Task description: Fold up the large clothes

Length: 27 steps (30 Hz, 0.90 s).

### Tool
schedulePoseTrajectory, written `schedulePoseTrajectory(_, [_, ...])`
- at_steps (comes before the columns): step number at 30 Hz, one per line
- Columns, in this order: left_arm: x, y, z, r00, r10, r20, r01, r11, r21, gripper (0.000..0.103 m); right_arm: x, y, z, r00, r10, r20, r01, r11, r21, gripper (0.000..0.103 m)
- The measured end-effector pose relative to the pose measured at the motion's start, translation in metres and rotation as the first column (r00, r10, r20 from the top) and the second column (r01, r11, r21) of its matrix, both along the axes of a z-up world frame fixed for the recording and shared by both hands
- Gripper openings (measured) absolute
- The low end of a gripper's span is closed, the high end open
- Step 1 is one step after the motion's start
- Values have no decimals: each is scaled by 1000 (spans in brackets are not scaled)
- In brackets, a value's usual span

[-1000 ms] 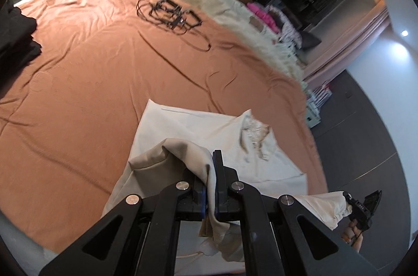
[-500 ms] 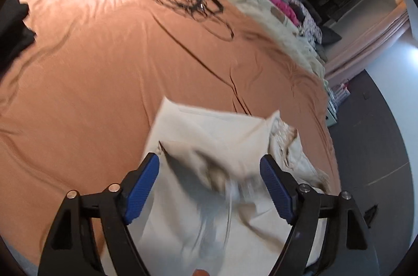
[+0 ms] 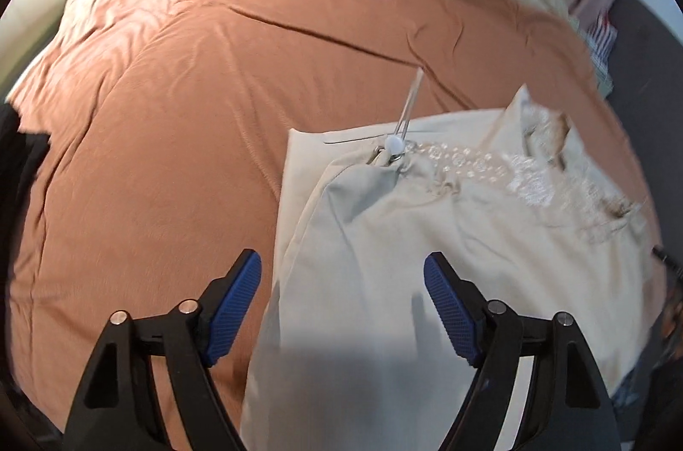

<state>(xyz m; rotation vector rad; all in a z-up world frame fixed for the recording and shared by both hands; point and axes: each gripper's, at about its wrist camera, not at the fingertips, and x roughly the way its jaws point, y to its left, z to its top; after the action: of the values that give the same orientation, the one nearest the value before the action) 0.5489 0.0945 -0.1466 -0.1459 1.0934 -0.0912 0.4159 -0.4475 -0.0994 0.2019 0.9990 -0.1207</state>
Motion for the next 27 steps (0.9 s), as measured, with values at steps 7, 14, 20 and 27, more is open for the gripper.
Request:
schedulePoseTrajectory(7, [39,-16,-27,998,-61,-33,64,993,95,59,51,8,-12,997,38,-69,-47,990,-133,81])
schedulePoseTrajectory(14, [50,-27,-42,992,-105,-66,113,985,129,21,82,26,-21,984,124,-125,-150,962,-227,48])
schedulePoseTrajectory(20, [41,-25,-21,993,-120,-8,120,985,126,9,76,57,-27,941,246,-231,-307,907,-287,34])
schedulePoseTrajectory(27, [33,-26,0,996,-82,46,75,987,141,8,72,64,-36,930,262,-257,-335,890,-309,27])
